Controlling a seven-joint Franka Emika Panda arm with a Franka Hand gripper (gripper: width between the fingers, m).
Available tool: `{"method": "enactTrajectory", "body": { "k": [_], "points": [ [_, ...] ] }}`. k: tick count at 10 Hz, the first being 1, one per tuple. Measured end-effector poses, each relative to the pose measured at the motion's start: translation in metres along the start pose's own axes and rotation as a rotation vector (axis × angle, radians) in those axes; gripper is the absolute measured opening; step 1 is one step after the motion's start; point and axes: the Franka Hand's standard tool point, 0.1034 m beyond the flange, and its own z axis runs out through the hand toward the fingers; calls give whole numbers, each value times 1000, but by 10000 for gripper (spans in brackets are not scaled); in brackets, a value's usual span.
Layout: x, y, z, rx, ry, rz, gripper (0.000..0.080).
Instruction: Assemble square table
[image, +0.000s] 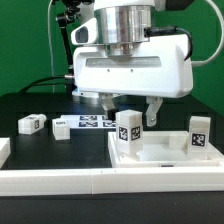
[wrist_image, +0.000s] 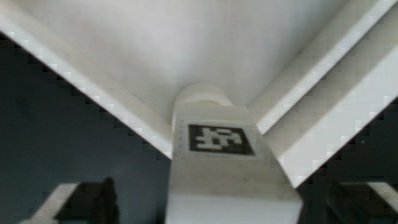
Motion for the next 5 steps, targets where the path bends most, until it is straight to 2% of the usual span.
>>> {"method": "enactTrajectory", "body": {
  "k": [1, 5],
  "points": [
    [-2, -2, 0, 0, -1, -40, 632],
    [-3, -2, 2, -1, -3, -538, 649]
  ]
}}
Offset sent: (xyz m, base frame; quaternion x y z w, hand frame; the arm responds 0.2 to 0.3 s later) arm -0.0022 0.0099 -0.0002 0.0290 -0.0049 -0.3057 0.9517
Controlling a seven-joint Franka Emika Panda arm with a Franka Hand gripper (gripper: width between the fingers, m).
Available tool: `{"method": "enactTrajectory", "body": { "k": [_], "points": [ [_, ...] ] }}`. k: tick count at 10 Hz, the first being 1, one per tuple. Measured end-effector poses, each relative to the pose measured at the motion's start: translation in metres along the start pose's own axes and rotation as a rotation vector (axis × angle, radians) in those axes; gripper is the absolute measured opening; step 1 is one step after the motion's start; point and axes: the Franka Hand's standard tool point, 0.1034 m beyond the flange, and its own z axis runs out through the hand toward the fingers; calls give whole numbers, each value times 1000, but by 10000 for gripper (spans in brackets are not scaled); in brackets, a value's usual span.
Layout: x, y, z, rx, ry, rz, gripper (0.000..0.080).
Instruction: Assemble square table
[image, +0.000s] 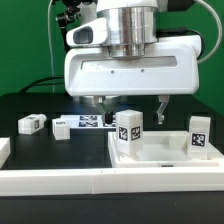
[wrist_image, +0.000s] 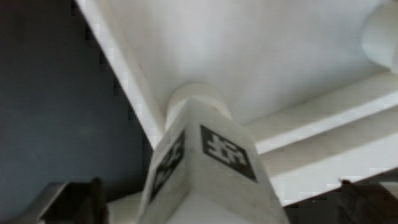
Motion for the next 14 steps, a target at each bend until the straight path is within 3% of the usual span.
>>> {"method": "enactTrajectory", "body": {
  "k": [10, 12, 13, 14],
  "points": [
    [1, 3, -1, -11, -1, -722, 648],
    [1, 3, 0, -11, -1, -735, 648],
    [1, 3, 0, -11, -2, -735, 514],
    [1, 3, 0, -11, -2, -735, 514]
  ]
}}
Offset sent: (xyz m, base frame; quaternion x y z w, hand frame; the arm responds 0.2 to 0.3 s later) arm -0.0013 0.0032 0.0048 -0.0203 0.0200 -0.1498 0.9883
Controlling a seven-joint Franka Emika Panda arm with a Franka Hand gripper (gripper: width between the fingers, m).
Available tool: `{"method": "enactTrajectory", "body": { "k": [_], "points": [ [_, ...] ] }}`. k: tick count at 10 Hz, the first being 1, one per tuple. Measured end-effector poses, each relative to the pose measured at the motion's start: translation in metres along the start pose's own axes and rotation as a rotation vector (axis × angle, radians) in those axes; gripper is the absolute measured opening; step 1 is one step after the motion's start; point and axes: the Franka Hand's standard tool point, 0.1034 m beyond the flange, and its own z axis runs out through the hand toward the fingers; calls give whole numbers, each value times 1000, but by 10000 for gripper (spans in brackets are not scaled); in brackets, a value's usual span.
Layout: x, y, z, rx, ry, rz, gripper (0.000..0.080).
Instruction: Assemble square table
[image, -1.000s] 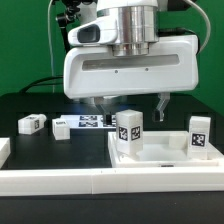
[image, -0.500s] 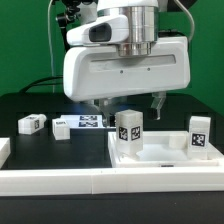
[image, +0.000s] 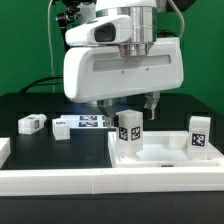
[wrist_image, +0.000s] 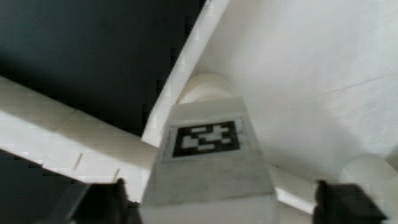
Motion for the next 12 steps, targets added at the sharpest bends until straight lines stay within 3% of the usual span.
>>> {"method": "enactTrajectory", "body": {
  "k": [1, 2, 4, 12],
  "points": [
    [0, 0, 0, 1, 0, 14, 364],
    [0, 0, 0, 0, 0, 32, 288],
    [0, 0, 0, 2, 1, 114, 288],
    [-1, 1, 2, 2, 10, 1143, 290]
  ]
}}
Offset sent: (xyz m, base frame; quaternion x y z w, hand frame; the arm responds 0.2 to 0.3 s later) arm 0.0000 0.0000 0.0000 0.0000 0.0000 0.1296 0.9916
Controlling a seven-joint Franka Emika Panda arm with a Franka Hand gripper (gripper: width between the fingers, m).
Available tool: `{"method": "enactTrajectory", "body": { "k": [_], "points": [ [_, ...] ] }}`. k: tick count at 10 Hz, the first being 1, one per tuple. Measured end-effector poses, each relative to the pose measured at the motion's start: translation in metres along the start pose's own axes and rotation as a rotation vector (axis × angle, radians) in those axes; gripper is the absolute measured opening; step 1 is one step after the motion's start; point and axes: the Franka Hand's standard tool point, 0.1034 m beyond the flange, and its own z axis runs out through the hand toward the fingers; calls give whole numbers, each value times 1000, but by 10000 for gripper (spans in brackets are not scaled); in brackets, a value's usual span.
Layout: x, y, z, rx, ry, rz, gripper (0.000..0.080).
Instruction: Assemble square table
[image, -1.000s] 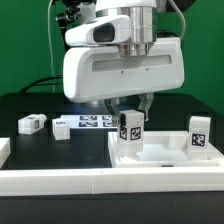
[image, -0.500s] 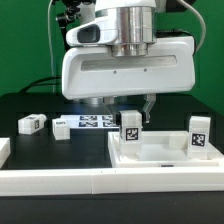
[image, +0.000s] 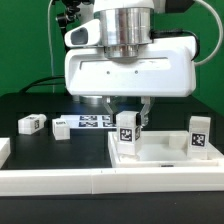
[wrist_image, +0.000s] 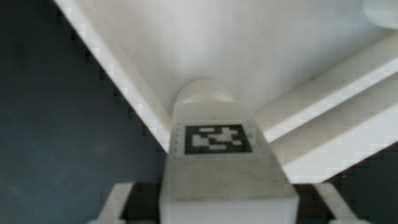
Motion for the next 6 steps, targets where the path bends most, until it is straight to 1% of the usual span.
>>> {"method": "enactTrajectory", "body": {
  "k": [1, 2, 4, 6],
  "points": [
    [0, 0, 0, -4, 1, 116, 290],
    [1, 0, 0, -6, 0, 174, 290],
    [2, 0, 0, 1, -3, 291, 291],
    [2, -1, 0, 2, -4, 273, 292]
  ]
}}
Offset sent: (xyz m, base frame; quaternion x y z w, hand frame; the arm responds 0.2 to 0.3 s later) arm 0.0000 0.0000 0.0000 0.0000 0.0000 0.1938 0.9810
